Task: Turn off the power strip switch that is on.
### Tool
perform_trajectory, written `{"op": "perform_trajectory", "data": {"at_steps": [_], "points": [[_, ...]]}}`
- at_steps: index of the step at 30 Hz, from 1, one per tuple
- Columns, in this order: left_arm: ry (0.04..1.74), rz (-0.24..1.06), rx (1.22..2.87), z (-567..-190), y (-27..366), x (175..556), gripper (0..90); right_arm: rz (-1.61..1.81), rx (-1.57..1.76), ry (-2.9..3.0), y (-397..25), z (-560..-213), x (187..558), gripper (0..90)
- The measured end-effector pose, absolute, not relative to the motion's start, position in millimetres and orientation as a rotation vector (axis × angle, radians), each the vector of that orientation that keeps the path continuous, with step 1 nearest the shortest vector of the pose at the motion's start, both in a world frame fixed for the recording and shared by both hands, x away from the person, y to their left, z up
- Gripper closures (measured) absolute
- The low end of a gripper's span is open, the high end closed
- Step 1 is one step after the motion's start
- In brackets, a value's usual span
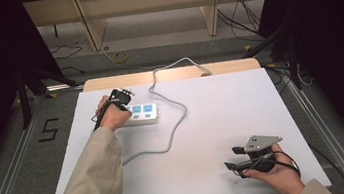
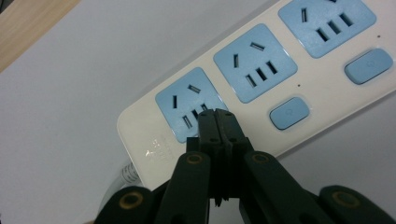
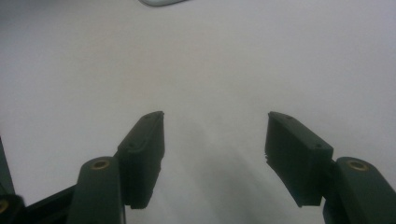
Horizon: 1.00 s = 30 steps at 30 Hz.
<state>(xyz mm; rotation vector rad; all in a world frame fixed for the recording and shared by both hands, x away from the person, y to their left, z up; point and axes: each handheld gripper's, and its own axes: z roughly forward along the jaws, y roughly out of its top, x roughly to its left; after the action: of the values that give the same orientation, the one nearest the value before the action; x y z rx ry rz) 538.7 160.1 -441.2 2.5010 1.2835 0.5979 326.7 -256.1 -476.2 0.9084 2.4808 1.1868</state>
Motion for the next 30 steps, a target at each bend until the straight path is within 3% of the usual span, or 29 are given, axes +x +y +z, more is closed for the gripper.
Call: {"op": "perform_trajectory", "data": {"at_steps": [20,30], "points": [[1.304,0.557,2.492,-440.8,160.7,539.6,90.0,1.184,0.904,2.480,-254.8,-475.6,326.7,38.5],[1.271,0.601,2.547,-442.2,155.8,538.1,90.0,1.186,0.900,2.480,-255.0,-475.3,326.3,38.5]]}}
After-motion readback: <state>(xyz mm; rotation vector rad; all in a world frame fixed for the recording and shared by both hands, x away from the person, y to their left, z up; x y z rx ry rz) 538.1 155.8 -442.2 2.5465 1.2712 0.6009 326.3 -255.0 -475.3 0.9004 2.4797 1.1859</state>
